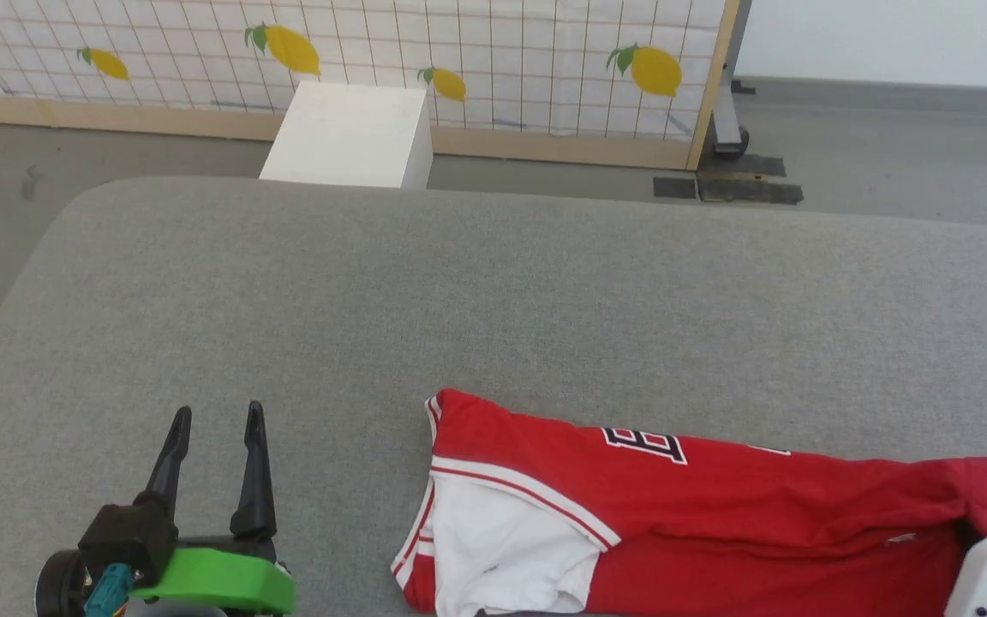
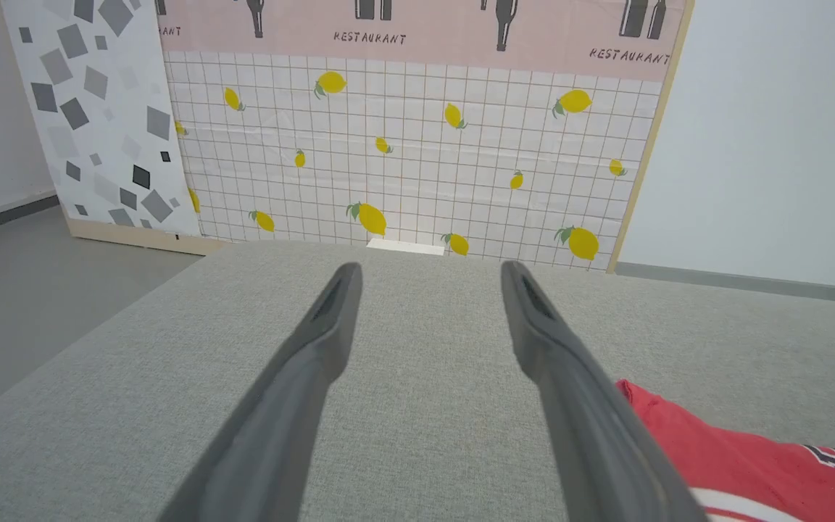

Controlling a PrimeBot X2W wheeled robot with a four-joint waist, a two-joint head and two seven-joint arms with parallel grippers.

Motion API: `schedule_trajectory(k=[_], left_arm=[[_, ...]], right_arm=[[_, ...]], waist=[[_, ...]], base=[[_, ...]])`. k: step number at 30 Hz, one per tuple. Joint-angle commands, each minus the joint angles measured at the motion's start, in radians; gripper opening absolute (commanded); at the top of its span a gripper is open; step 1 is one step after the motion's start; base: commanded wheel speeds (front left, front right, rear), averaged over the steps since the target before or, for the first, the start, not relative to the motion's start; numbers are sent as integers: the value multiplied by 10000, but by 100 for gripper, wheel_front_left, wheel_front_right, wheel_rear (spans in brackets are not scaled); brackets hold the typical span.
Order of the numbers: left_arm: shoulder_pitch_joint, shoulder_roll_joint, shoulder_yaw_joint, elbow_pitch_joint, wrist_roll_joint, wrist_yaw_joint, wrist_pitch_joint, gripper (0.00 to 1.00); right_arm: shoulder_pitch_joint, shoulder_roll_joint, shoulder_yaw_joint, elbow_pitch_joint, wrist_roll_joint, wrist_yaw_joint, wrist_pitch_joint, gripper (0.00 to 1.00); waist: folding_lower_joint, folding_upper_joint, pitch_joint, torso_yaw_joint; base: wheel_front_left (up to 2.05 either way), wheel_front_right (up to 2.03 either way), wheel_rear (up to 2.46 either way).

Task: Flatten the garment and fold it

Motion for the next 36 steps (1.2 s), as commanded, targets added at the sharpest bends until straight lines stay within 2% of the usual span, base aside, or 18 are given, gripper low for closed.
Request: schedule_trajectory(k=[1, 11, 19, 28, 32, 36], left_arm=[[214, -50, 16, 39, 92, -83, -38, 100], [425, -61, -163, 61, -38, -112, -38, 100], [432, -63, -476, 22, -255, -24, -38, 100], [288, -63, -762, 63, -352, 61, -38, 100], [184, -64, -901, 73, -393, 88, -38, 100], [60, -64, -987, 106, -416, 106, -38, 100]], right_arm=[[179, -36, 183, -235, 166, -17, 79, 0], [1096, -115, 2213, -2874, 1158, -17, 1269, 0], [952, 749, 3662, -4210, 2236, -17, 2472, 0], [-125, 1493, 4782, -4129, 3343, -17, 3154, 0], [-784, 1547, 5032, -3538, 3761, -17, 2941, 0], [-1531, 1552, 5393, -2427, 3870, -17, 2498, 0]], waist=[[0, -1, -128, -18], [0, -1, -446, 208], [0, -1, -311, 838], [0, -1, -37, 1752], [0, -1, 153, 2180], [0, -1, 365, 2591]], base=[[0, 0, 0], [0, 0, 0], [0, 0, 0], [0, 0, 0], [0, 0, 0], [0, 0, 0]])
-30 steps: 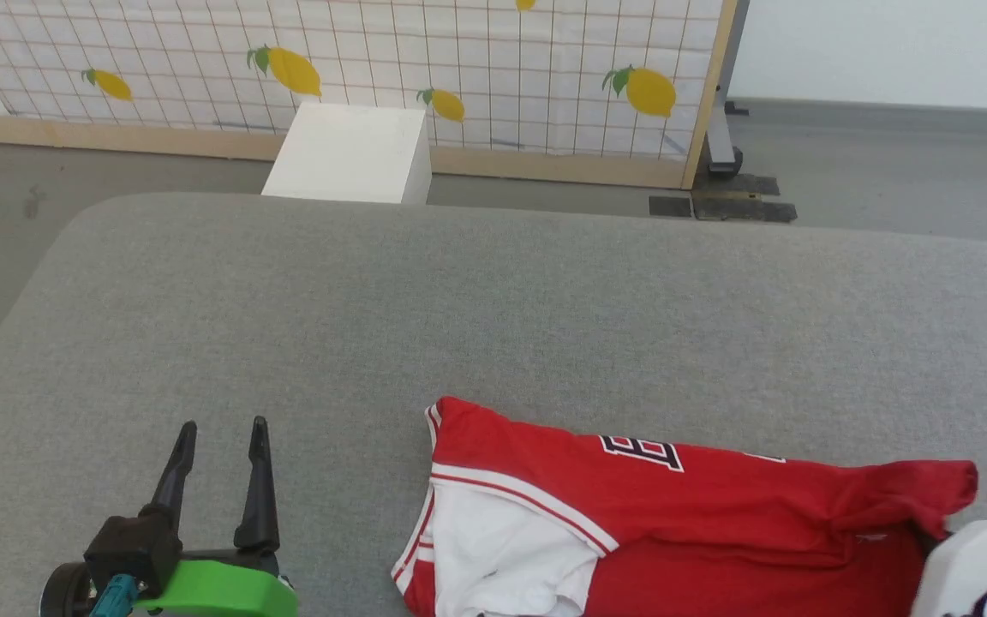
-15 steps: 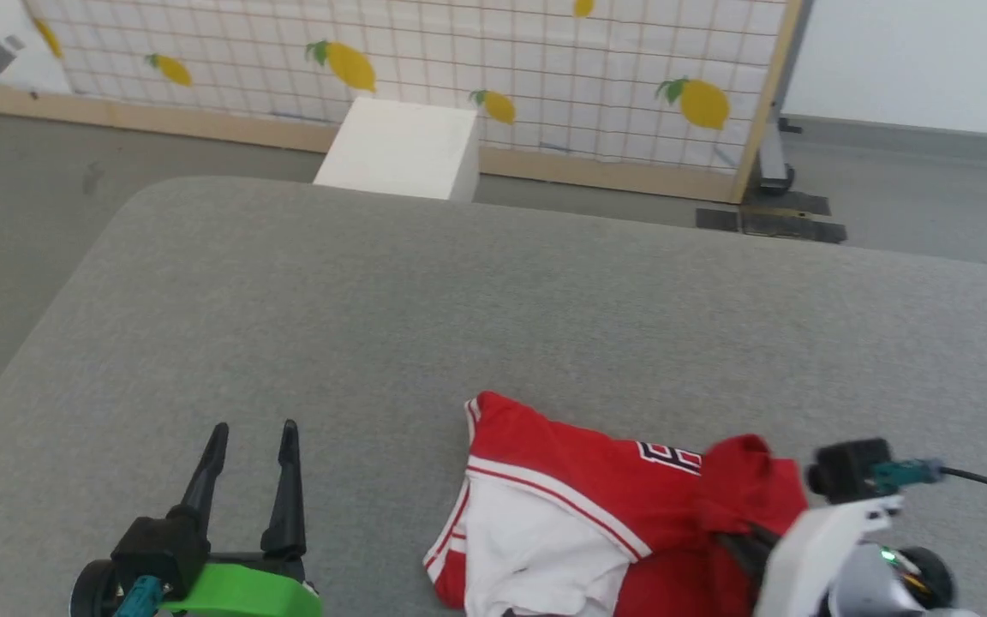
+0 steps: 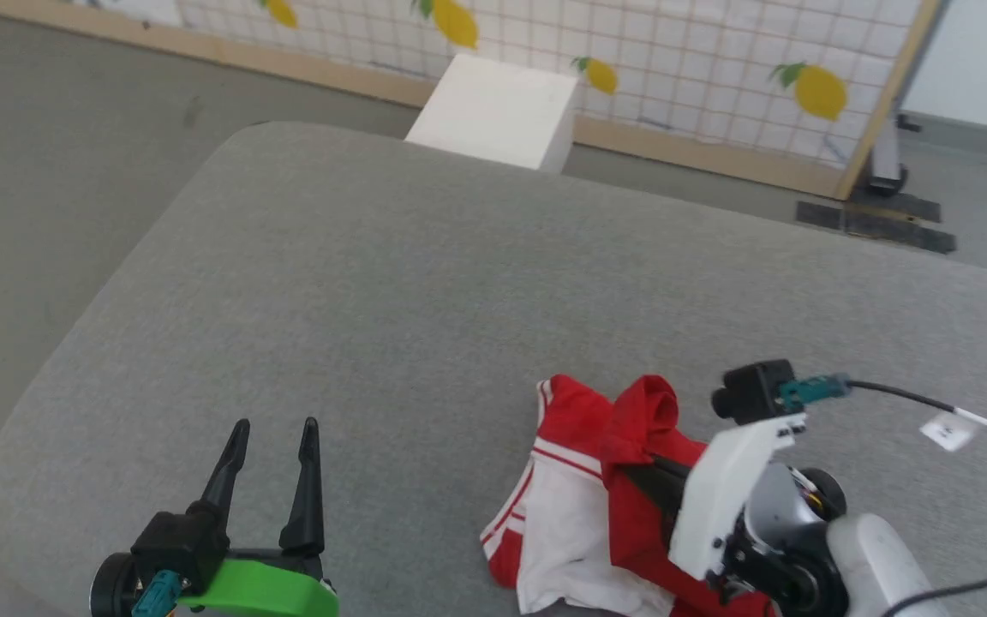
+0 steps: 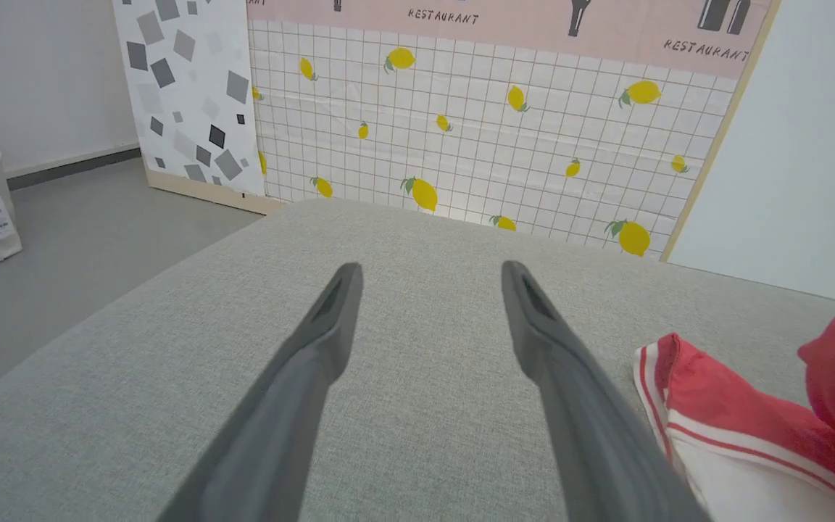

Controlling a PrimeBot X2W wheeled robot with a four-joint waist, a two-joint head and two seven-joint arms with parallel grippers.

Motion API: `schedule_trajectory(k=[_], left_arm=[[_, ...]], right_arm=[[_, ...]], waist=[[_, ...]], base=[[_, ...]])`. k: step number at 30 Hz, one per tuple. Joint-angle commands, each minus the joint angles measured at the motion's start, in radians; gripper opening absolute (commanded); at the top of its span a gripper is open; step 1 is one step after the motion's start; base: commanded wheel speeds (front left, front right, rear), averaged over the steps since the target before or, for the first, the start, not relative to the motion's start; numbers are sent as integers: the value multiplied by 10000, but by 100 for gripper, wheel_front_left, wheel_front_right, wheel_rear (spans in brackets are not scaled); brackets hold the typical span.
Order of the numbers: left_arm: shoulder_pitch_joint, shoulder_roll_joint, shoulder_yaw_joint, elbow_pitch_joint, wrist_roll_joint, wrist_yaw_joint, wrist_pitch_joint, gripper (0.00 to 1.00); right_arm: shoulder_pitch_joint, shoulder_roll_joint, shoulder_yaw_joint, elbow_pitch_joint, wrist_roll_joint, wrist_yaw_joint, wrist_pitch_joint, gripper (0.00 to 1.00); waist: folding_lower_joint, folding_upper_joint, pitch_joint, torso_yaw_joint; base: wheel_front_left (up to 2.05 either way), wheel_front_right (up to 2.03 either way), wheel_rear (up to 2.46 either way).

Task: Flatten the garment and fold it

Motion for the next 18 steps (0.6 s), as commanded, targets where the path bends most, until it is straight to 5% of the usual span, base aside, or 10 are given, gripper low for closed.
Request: schedule_trajectory(k=[1, 7, 8, 9, 18], left_arm=[[-195, -33, -27, 18, -111, 75, -38, 100], [-321, -33, -107, 77, -161, 72, -38, 100], [-341, -33, -120, 89, -170, 73, -38, 100], [-364, -33, -131, 102, -179, 72, -38, 100], [-350, -33, -134, 162, -184, 110, -38, 100]], right_arm=[[-344, 13, 152, 362, -39, -13, -168, 0], [-1102, 15, 530, 2109, -44, -13, -837, 0], [-1202, 15, 566, 2344, -98, -13, -979, 44], [-1310, 15, 630, 2614, -105, -13, -1161, 100], [-1918, 15, 1876, 3607, 896, -13, -2125, 100]], waist=[[0, -1, 314, 453], [0, -1, 540, 867], [0, -1, 564, 911], [0, -1, 580, 953], [0, -1, 467, 875]], base=[[0, 0, 0], [0, 0, 0], [0, 0, 0], [0, 0, 0], [0, 0, 0]])
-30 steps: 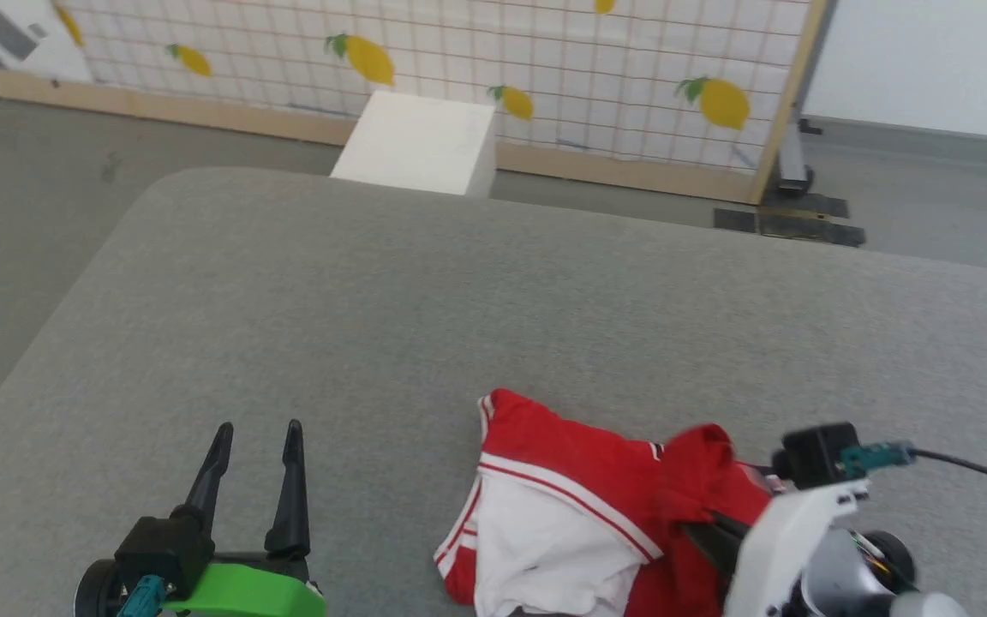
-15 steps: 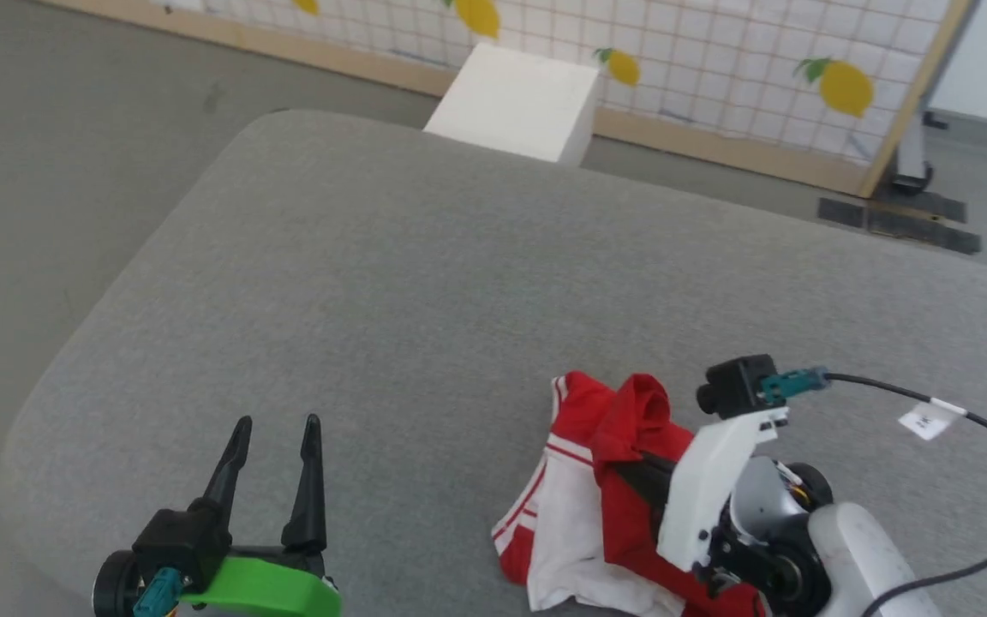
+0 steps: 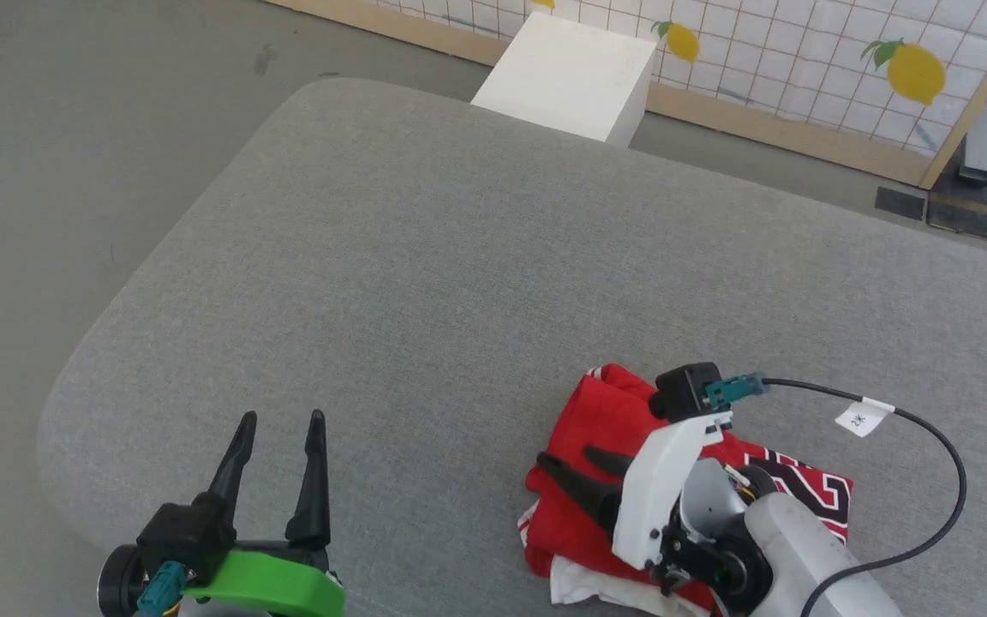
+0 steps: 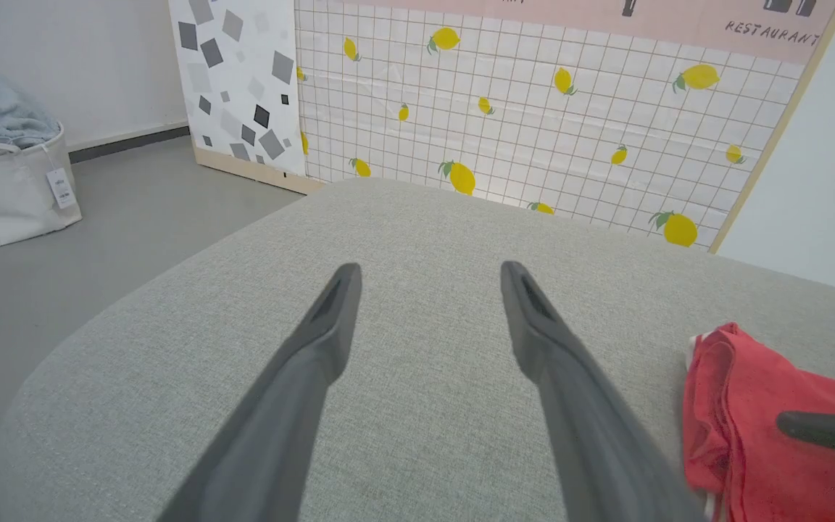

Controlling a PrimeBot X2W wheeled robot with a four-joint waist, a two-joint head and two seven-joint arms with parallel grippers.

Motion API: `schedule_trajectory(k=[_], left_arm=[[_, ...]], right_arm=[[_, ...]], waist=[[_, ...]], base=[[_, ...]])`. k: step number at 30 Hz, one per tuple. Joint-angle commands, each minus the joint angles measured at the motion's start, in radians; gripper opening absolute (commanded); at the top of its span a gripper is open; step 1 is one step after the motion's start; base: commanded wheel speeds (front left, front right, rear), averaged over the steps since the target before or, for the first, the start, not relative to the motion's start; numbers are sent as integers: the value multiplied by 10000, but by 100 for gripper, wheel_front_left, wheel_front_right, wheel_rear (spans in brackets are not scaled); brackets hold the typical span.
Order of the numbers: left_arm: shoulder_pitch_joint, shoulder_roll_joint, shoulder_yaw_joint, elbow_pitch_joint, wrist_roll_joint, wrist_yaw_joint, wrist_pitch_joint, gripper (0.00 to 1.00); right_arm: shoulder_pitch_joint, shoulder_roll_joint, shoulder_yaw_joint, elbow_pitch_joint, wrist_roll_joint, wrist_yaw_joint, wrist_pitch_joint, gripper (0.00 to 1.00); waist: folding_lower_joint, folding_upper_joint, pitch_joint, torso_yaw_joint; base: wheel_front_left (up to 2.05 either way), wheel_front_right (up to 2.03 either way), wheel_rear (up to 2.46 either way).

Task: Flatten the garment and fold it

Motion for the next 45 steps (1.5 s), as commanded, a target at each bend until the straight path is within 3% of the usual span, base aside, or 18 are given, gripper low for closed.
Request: schedule_trajectory(k=[1, 7, 15, 20, 25, 29, 36, 45], left_arm=[[-131, -33, 7, 16, -43, 78, -38, 100], [-40, -33, 95, 7, 67, 52, -38, 100], [60, -33, 360, 35, 129, -12, -38, 100], [134, -34, 399, 17, 121, -25, -38, 100], [184, -34, 375, 12, 122, -5, -38, 100], [206, -34, 374, 60, 94, 11, -38, 100], [323, -34, 233, 352, 137, -28, -38, 100], [453, -34, -25, 847, 384, -83, -38, 100]], right_arm=[[-246, -19, 28, 69, 145, -13, -194, 100], [-811, -217, 85, 152, -928, -13, -1193, 100], [-1614, -1866, 292, -66, -3632, -13, -3486, 100], [-1571, -2599, -423, -129, -4936, -13, -4769, 100], [-875, -2939, -1668, -542, -5734, -13, -5615, 100], [90, -2845, -2791, -1213, -5973, -13, -5949, 100], [2169, -1778, -4632, -3052, -6118, -13, -6395, 100], [4173, -286, -5469, -4422, -7363, -13, -6593, 100]], waist=[[-1, 0, -126, -135], [-1, 0, -489, -616], [-1, 0, -944, -1649], [-1, 0, -1130, -2328], [-1, 0, -1228, -2879], [-1, 0, -1264, -3245], [-1, 0, -1265, -3573], [-1, 0, -1177, -3640]], base=[[0, 0, 0], [0, 0, 0], [0, 0, 0], [0, 0, 0], [0, 0, 0], [0, 0, 0], [0, 0, 0], [0, 0, 0]])
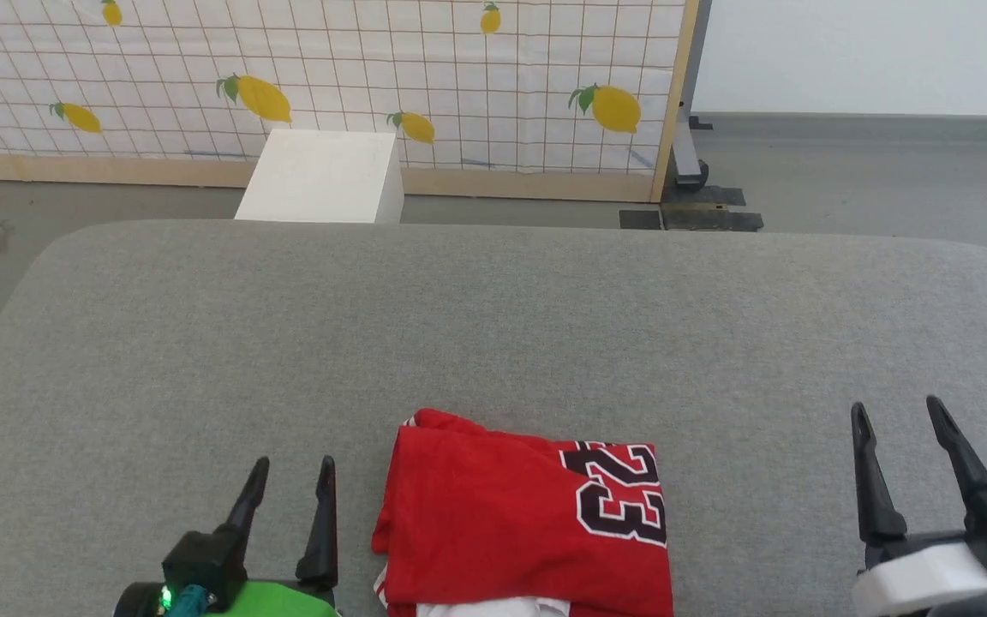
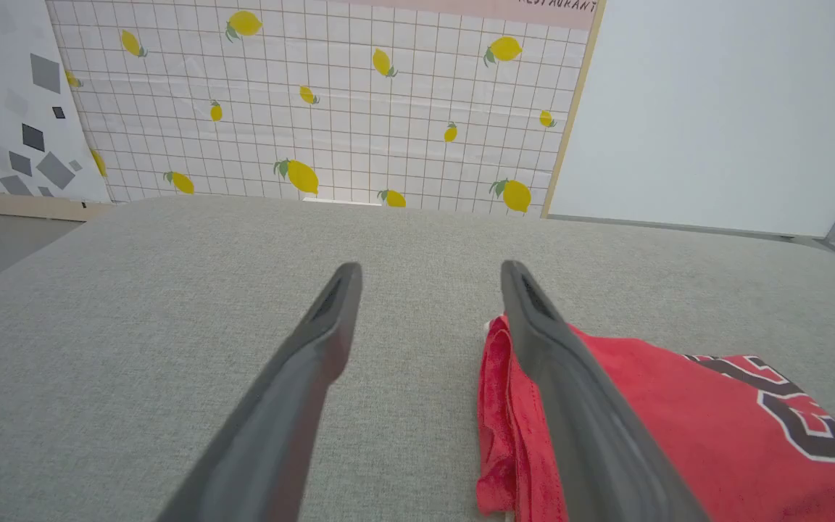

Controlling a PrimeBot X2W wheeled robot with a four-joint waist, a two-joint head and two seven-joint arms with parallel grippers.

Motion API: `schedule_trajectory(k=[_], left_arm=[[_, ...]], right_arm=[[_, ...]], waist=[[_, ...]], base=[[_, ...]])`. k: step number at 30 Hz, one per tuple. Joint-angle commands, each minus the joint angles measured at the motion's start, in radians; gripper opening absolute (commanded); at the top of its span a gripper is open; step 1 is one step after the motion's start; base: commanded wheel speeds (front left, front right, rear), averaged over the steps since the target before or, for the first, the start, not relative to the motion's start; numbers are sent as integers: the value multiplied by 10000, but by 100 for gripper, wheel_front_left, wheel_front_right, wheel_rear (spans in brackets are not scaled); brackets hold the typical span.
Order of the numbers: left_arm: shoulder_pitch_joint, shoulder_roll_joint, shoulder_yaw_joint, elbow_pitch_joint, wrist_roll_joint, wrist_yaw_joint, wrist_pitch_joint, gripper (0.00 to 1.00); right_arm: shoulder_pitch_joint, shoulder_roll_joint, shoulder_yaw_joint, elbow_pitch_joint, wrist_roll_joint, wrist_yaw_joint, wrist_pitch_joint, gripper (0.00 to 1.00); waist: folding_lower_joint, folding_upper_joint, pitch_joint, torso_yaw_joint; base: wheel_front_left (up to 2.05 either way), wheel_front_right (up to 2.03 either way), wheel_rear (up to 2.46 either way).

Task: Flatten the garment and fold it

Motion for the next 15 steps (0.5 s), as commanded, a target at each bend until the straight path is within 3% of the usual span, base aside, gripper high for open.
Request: schedule_trajectory(k=[1, 15], left_arm=[[133, -26, -39, 100, 140, -37, -36, 100], [15, -18, -202, 573, -57, -119, -36, 100]], right_arm=[[163, 77, -79, -105, -127, -13, -111, 100], [435, 278, 114, 10, -177, -13, -190, 100]], waist=[[0, -1, 23, 10], [0, -1, 69, 111]], base=[[0, 0, 0], [0, 0, 0]])
